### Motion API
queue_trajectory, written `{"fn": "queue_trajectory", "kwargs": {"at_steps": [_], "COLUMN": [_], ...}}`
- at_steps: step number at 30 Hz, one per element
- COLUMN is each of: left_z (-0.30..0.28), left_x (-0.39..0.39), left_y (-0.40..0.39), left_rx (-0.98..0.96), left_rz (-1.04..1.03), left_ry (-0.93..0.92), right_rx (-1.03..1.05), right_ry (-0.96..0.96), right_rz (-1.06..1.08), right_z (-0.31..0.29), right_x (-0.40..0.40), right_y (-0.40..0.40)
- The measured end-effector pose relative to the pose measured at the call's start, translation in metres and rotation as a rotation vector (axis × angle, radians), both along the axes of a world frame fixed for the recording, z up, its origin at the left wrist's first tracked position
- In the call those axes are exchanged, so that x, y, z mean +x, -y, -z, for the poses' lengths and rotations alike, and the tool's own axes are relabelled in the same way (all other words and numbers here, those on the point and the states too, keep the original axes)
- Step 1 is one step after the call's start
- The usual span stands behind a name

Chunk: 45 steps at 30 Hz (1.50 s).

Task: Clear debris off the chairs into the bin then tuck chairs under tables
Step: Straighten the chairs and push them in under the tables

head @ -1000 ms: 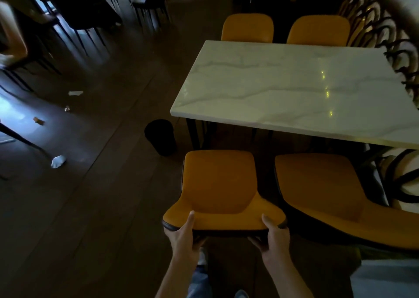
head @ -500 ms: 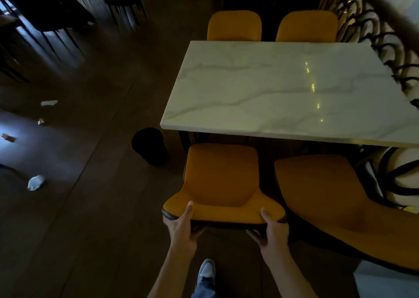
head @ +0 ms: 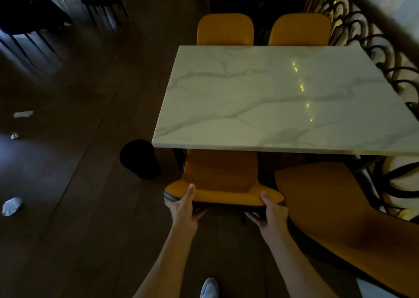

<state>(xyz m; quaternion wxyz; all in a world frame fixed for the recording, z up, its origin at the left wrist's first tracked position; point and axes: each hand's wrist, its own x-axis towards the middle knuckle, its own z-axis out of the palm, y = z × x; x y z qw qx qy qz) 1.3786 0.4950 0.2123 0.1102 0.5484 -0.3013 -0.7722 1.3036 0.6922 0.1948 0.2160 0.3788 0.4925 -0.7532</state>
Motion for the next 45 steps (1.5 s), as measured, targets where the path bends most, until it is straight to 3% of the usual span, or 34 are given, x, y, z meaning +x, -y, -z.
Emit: {"fn": "queue_trajectory", "kwargs": {"at_steps": [17,26,31,35,38,45], "left_z": [0.002,0.009,0.001,-0.012,-0.024,-0.079], "left_x": [-0.119,-0.127,-0.120,-0.107,-0.093,-0.082], "left_y": [0.040,0.041,0.044,0.048,0.049,0.037], "left_rx": [-0.048,-0.060,-0.087,-0.346,-0.625,-1.087], "left_rz": [-0.021,-0.009,0.096,0.221,0.363,0.605], "left_ry": [-0.037,-0.036,-0.004,0.117,0.101,-0.041], "right_rx": [0.039,0.043,0.083,0.214,0.294,0.613], "right_ry": [0.006,0.000,0.010,-0.036,-0.157,-0.655], "right_rz": [-0.059,-0.062,-0.148,-0.230,-0.265,-0.492], "right_z": [0.007,0.012,0.000,-0.018,-0.027,-0.086], "right_x": [-0.130,-0.138,-0.134,-0.122,-0.106,-0.082], "right_y": [0.042,0.041,0.037,0.030,0.026,0.033]}}
